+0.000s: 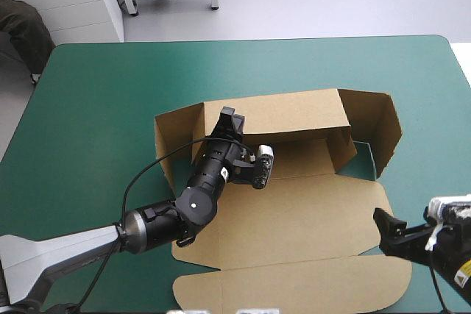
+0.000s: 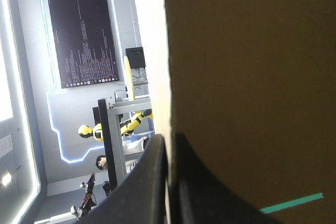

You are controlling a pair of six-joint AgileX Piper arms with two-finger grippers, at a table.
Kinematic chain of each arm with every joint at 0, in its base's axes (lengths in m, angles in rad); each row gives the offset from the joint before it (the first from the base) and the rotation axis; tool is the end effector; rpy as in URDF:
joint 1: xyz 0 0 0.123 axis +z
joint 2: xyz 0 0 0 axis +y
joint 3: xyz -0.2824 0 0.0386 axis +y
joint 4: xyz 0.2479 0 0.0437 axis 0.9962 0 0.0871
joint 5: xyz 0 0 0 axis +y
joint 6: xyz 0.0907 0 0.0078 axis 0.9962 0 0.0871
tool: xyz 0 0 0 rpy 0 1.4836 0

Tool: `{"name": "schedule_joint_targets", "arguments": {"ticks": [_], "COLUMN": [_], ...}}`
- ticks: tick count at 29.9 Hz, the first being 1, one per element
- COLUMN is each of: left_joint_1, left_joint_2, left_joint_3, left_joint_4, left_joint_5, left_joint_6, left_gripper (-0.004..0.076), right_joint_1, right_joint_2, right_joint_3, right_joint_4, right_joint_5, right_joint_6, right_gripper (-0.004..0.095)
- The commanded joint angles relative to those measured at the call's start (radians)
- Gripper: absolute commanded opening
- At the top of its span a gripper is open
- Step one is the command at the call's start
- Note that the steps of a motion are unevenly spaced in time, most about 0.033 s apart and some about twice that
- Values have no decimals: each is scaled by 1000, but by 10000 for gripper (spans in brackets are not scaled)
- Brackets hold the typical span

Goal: Fold the box

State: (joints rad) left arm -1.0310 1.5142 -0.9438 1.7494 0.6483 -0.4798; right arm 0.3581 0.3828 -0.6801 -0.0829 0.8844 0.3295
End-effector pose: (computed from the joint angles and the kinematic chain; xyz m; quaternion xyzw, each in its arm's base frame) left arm 0.2128 -0.2497 0.2850 0.6476 0.4672 0.3305 0.5031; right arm 0.0549 0.0143 0.3352 -0.0185 0.8591 0.1333 0.4938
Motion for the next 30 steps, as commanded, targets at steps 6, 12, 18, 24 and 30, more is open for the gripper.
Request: {"name": "schedule_joint_targets", "arguments": {"ticks": [6,12,18,24,30], "left_joint_1": [-3,-3,-3,-3,-3], "left_joint_2": [-36,-36,-36,-36,-36], "left_joint_3": [-17,-17,-17,-17,-17], "left_joint_4": [52,52,52,52,52], "left_joint_5": [36,50,50,50,42], "left_joint_6": [-10,-10,-10,-10,-10], "left_gripper": [-10,-10,-10,-10,-10], "right_joint_1": [-5,-7,-146,-404,-484], "right_joint_2": [351,604,867,1106,1278], "right_joint_3": [-355,-608,-911,-1136,-1199], "right_joint_4": [-131,-187,-72,302,332], "right_joint_5": [-35,-2,153,273,272], "right_joint_6": [56,53,-138,-360,-406], "right_gripper": [845,845,832,832,832]}}
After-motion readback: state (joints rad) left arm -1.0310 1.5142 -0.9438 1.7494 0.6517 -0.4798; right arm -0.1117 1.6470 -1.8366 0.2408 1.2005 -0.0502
